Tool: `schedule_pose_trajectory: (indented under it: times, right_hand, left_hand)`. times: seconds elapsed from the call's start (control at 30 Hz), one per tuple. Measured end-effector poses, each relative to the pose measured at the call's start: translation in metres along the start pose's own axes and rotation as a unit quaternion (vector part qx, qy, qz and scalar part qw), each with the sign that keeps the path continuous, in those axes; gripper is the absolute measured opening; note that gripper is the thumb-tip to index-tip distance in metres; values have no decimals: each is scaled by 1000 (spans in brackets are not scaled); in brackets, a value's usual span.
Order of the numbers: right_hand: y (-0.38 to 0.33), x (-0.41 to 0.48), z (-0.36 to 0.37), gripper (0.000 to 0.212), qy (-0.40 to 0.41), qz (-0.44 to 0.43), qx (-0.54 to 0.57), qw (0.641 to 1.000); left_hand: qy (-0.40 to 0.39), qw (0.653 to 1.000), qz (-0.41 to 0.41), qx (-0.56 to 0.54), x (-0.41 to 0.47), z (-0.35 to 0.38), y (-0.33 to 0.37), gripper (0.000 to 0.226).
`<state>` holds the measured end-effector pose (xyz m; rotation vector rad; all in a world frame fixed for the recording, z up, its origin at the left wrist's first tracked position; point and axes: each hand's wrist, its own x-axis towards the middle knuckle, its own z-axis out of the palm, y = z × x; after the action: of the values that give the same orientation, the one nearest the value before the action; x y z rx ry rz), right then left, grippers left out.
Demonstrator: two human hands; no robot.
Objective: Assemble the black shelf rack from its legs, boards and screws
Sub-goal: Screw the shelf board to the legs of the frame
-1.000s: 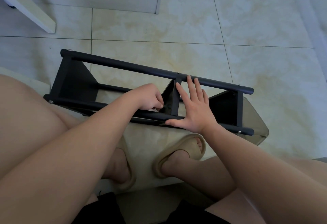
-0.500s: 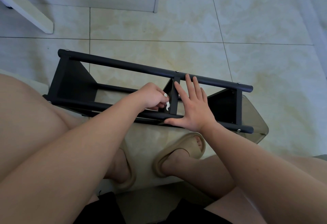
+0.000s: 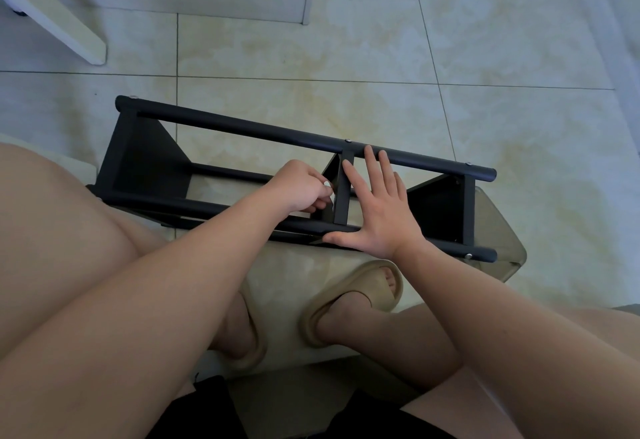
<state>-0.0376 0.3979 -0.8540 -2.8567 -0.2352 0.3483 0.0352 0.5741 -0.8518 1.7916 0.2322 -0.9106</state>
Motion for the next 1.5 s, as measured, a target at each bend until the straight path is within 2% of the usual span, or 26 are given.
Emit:
schedule_pose_trajectory:
  times: [0.73,1.03,1.2,1.5]
  right_hand:
    - [-2,0,-3,125,-7,5,0,1000]
    - [-1,0,-1,125,0,3,-3,1000]
    - [0,0,0,125,2,2,-2,1000]
    - [0,0,0,125,5,0,-3,1000]
  left_hand:
    - [-13,999,-34,-2,0,-2,2,6]
    - [-31,996,-87,-19,-4,1,8,13]
    - [-72,994,-78,26,-5,-1,7,20]
    - [-134,985,-14,109,-5,-15,0,26]
